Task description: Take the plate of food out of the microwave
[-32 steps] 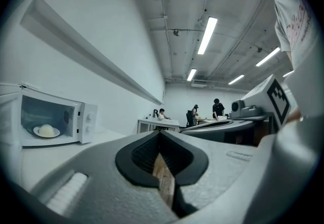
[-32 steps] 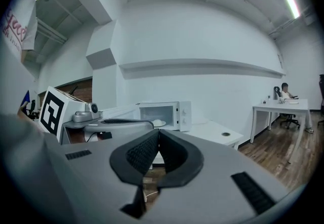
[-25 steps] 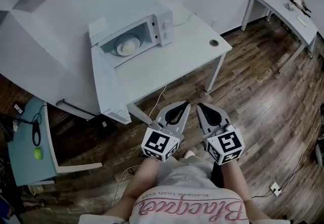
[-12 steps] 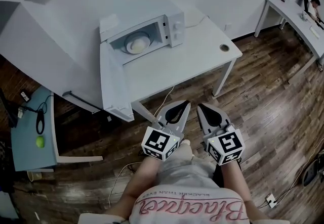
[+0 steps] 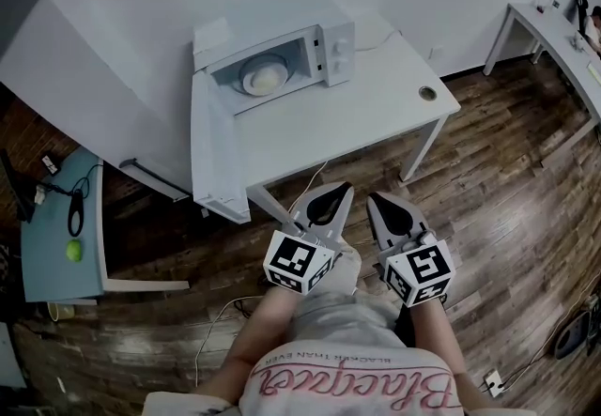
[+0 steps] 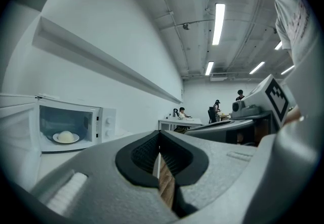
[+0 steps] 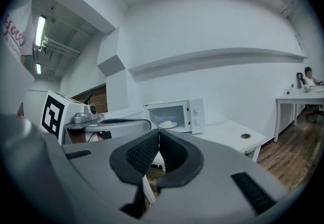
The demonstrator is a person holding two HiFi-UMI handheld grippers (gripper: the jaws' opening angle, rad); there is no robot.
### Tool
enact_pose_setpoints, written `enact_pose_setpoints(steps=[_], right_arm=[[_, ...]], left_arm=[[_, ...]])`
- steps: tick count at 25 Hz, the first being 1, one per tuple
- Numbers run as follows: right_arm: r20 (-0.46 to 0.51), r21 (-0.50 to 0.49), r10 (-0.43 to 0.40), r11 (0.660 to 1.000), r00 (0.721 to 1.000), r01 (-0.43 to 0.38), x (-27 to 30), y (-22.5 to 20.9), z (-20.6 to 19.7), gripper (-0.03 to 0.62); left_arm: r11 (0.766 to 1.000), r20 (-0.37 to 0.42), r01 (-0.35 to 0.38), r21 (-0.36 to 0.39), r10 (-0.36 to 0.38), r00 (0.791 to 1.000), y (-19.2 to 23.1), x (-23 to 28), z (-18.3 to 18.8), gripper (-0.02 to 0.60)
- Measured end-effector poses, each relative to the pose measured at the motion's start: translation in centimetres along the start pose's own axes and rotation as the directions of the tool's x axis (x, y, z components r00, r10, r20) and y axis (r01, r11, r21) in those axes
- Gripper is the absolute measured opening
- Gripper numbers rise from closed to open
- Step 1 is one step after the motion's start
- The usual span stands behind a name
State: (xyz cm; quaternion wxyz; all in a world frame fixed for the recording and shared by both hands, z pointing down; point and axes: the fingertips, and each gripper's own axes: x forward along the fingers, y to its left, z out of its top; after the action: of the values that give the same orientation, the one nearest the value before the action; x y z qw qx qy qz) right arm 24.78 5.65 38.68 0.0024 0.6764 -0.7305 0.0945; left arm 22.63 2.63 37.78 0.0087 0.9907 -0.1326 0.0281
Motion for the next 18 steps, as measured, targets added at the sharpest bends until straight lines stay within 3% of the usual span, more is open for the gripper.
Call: enact_pose_setpoints(steps=[18], right_arm=[[-0.027,-0.054,0.106,0.993,0.994,-0.107,8.0,-1.4,1.9,0.011]], left_arm=[[0.993,0.020,-0.120,0.012,0.120,0.993,7.8,2.4,0.6,0.005]])
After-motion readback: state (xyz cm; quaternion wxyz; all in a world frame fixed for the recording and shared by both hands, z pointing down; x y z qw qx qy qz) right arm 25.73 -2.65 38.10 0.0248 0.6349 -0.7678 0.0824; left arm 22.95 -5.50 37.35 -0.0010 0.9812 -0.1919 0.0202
